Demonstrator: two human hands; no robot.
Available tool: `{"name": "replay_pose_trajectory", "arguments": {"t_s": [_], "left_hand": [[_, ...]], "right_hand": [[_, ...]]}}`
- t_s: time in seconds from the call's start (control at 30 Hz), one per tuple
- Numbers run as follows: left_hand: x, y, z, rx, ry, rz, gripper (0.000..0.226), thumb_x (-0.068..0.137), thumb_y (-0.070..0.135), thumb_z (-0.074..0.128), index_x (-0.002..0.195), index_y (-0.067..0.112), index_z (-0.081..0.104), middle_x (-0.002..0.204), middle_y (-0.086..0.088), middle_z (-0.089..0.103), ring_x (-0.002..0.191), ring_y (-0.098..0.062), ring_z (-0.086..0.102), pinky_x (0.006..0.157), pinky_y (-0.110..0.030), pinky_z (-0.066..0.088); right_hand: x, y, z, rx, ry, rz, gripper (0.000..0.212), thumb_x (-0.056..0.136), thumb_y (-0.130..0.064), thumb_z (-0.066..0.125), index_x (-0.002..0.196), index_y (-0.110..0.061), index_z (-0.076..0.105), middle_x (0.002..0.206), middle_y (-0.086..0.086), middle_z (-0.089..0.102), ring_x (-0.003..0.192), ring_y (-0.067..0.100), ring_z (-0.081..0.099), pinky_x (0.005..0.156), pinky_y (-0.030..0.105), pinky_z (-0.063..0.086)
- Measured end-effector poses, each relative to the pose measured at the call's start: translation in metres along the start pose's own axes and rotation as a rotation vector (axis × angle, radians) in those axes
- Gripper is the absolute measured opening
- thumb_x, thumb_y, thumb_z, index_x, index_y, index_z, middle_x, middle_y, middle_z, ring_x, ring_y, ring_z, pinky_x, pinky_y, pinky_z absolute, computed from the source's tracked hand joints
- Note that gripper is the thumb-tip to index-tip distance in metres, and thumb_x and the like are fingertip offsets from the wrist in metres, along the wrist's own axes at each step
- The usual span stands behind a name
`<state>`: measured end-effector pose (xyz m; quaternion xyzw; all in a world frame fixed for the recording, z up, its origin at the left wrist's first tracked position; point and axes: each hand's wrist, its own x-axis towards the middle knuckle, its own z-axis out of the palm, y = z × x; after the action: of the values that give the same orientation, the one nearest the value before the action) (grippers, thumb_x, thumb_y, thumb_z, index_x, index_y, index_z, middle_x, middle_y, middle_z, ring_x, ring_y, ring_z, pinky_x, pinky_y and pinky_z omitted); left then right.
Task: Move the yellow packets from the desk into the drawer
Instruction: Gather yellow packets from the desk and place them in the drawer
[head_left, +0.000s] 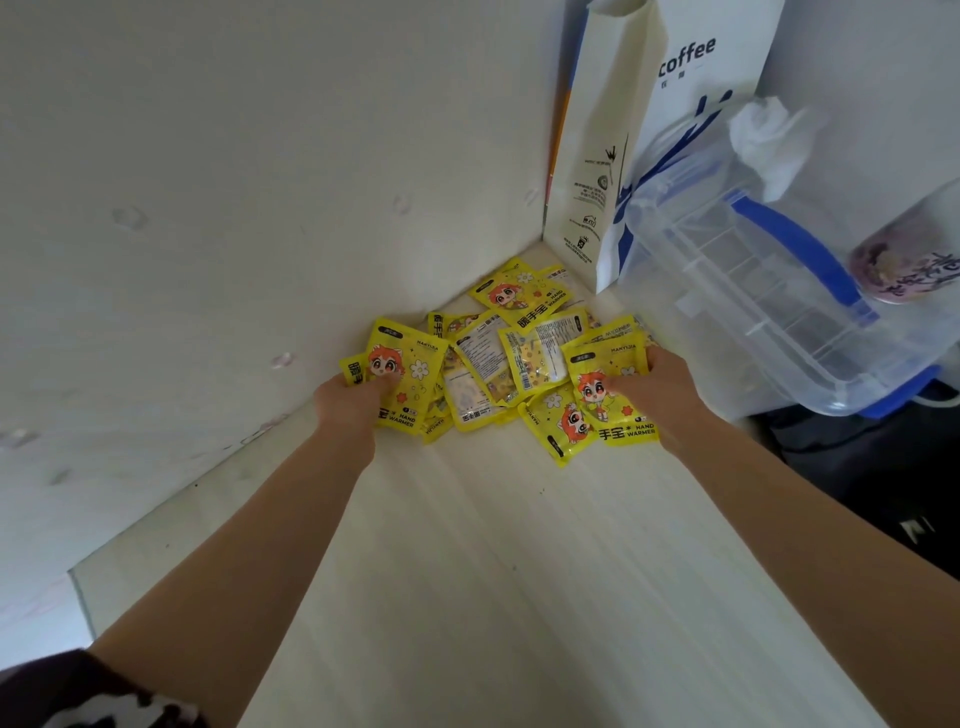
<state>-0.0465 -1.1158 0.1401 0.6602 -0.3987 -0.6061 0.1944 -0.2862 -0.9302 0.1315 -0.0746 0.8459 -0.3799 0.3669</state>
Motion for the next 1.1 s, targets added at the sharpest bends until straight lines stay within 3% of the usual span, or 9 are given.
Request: {"name": "replay_pose_trajectory", "arguments": {"t_s": [0.07,0.27,0.4,0.63,0.9,1.1], "left_hand": [[-0.001,-0.002,-0.002,-0.007,-0.005,0.004,0.016,0.075,0.008,0.079,0.084,0.016,0.068,0.097,-0.012,0.073,0.091,-0.032,0.07,0.089,-0.051,0.055],[-0.014,-0.013,-0.009,-0.086,-0.01,-0.047,0.019,0.078,0.009,0.077,0.095,0.015,0.068,0.096,-0.01,0.072,0.084,-0.028,0.07,0.083,-0.043,0.056],[-0.024,-0.027,-0.019,-0.162,-0.038,-0.09,0.023,0.08,0.006,0.074,0.101,0.011,0.067,0.101,-0.013,0.072,0.087,-0.03,0.07,0.085,-0.049,0.055],[-0.032,-0.034,-0.027,-0.212,-0.048,-0.096,0.036,0.079,0.005,0.075,0.113,0.004,0.064,0.106,-0.016,0.071,0.093,-0.034,0.07,0.086,-0.051,0.055],[-0.04,-0.036,-0.028,-0.218,-0.036,-0.079,0.024,0.08,0.003,0.073,0.102,0.007,0.064,0.106,-0.016,0.071,0.093,-0.033,0.069,0.088,-0.051,0.054],[-0.054,-0.044,-0.036,-0.25,-0.062,-0.076,0.031,0.083,0.003,0.07,0.114,0.004,0.064,0.106,-0.014,0.071,0.089,-0.029,0.07,0.079,-0.043,0.056]], "right_hand": [[0.0,0.0,-0.001,-0.053,0.009,-0.028,0.028,0.07,-0.019,0.076,0.097,-0.016,0.068,0.093,0.007,0.073,0.084,0.032,0.07,0.087,0.051,0.054],[-0.004,-0.004,-0.004,-0.033,-0.013,-0.052,0.027,0.075,-0.009,0.074,0.102,-0.012,0.068,0.097,0.01,0.072,0.089,0.034,0.069,0.077,0.042,0.057],[-0.002,-0.004,-0.005,-0.049,0.013,-0.064,0.028,0.072,-0.008,0.075,0.1,-0.01,0.069,0.095,0.011,0.072,0.085,0.032,0.07,0.073,0.038,0.055],[0.001,-0.004,-0.006,-0.025,-0.009,-0.045,0.037,0.07,-0.01,0.079,0.105,-0.012,0.066,0.098,0.008,0.07,0.088,0.029,0.069,0.08,0.043,0.057],[0.001,0.003,-0.006,0.045,-0.019,-0.031,0.04,0.067,-0.007,0.079,0.105,-0.012,0.067,0.1,0.009,0.071,0.09,0.03,0.069,0.083,0.05,0.057],[-0.01,0.018,-0.008,0.261,-0.063,-0.035,0.034,0.075,-0.005,0.075,0.107,-0.011,0.065,0.106,0.012,0.07,0.093,0.03,0.069,0.082,0.044,0.057]]}}
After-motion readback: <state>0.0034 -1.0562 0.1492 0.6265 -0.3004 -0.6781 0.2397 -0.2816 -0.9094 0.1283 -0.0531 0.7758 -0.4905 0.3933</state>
